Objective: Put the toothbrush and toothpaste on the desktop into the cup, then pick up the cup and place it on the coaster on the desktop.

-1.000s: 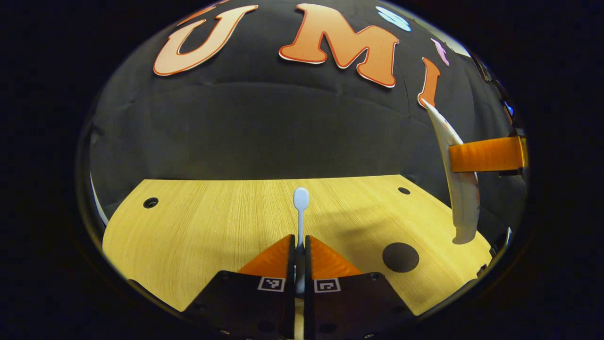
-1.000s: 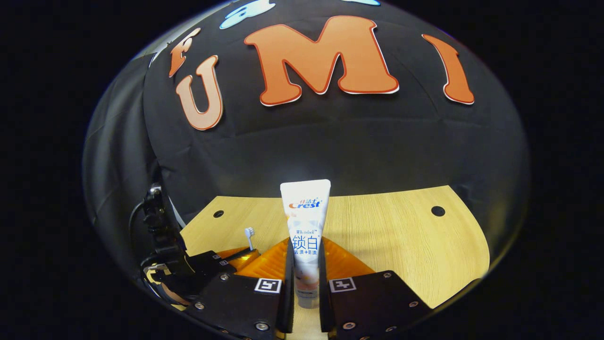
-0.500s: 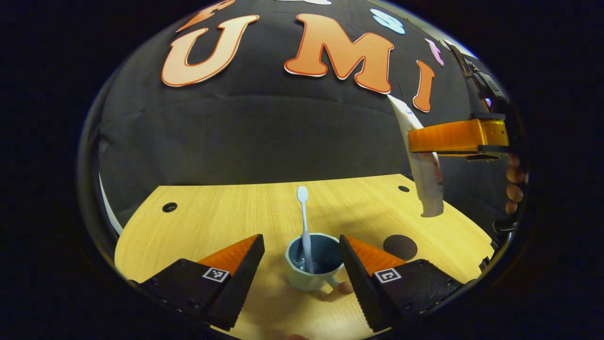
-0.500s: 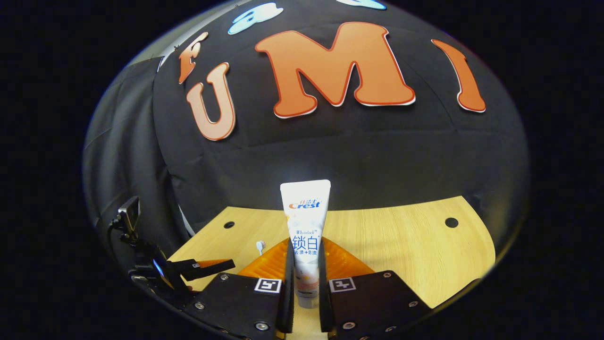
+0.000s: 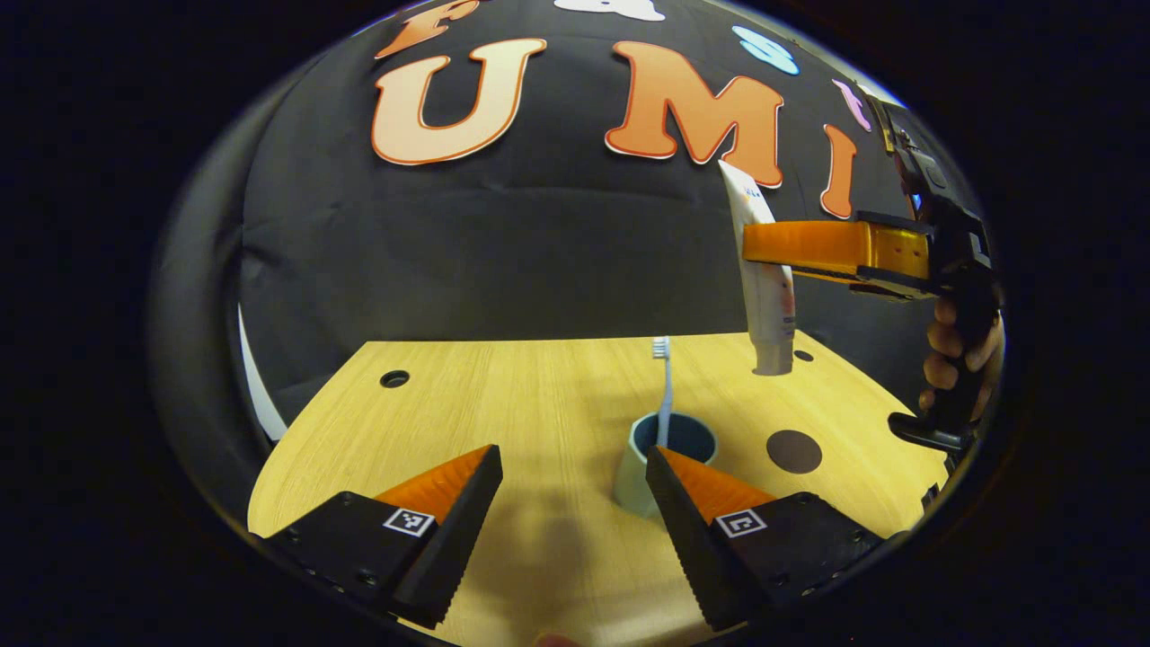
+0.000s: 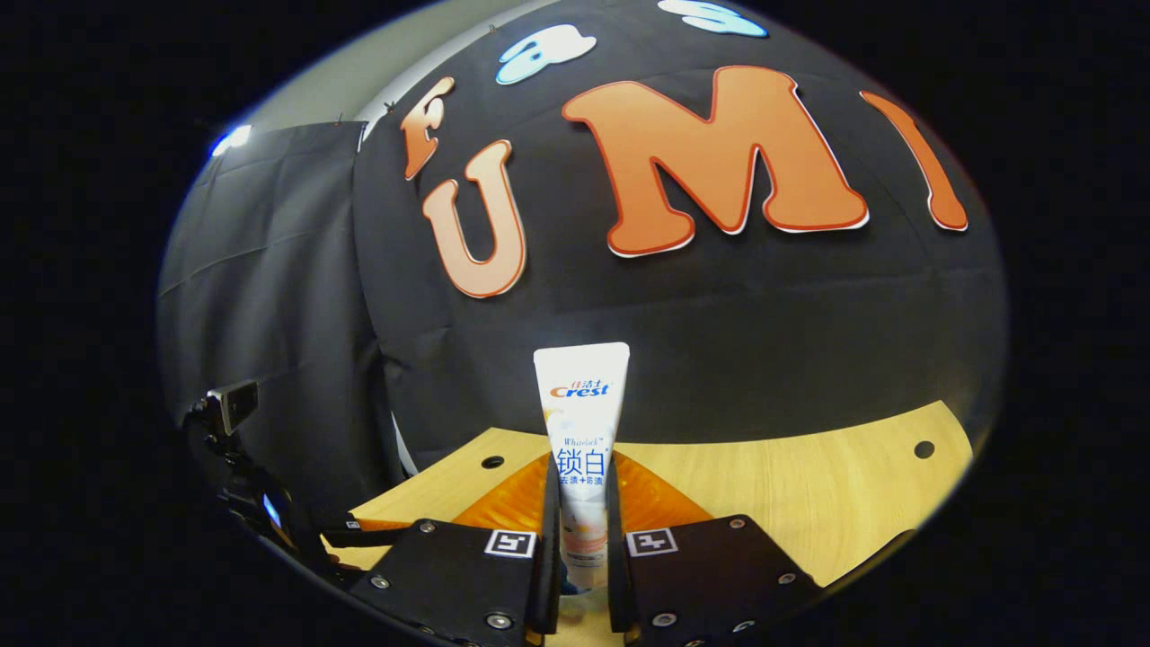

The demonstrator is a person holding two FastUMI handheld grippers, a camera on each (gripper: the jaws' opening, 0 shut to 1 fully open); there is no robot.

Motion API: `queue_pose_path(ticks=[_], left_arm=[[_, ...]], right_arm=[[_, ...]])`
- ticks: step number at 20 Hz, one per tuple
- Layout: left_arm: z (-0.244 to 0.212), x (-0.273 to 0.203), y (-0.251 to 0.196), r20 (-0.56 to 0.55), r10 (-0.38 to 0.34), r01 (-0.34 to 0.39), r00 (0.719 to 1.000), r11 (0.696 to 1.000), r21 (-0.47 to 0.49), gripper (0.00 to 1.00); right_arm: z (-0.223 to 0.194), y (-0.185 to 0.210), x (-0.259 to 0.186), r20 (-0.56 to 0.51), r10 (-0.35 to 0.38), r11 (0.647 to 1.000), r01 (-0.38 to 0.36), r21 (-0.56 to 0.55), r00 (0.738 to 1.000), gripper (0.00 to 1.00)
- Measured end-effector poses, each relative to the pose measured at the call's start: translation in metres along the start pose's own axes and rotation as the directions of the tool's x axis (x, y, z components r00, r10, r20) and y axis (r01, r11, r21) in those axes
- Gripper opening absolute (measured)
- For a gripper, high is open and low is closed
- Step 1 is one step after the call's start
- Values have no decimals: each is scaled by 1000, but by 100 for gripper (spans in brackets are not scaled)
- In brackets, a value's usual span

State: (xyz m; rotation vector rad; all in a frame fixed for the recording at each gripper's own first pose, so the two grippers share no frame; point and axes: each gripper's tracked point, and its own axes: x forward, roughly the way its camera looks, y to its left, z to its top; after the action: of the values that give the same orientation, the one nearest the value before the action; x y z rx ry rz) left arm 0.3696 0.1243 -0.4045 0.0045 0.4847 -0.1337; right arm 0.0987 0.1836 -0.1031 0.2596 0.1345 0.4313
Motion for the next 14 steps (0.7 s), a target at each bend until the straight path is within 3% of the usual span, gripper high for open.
queue_pose_path(ticks=[3, 8, 14], left_arm=[[-10, -7, 20, -25, 34, -34, 999, 999, -9, 98], [-19, -19, 35, -43, 61, -61, 997, 998, -2, 97], [-34, -24, 35, -77, 58, -57, 995, 998, 11, 98]], right_arm=[[-7, 16, 12, 27, 44, 999, -43, -31, 999, 22], [-47, 26, 29, -18, 71, 997, -72, -39, 997, 23], [-94, 30, 38, -88, 63, 991, -72, -113, 994, 28]])
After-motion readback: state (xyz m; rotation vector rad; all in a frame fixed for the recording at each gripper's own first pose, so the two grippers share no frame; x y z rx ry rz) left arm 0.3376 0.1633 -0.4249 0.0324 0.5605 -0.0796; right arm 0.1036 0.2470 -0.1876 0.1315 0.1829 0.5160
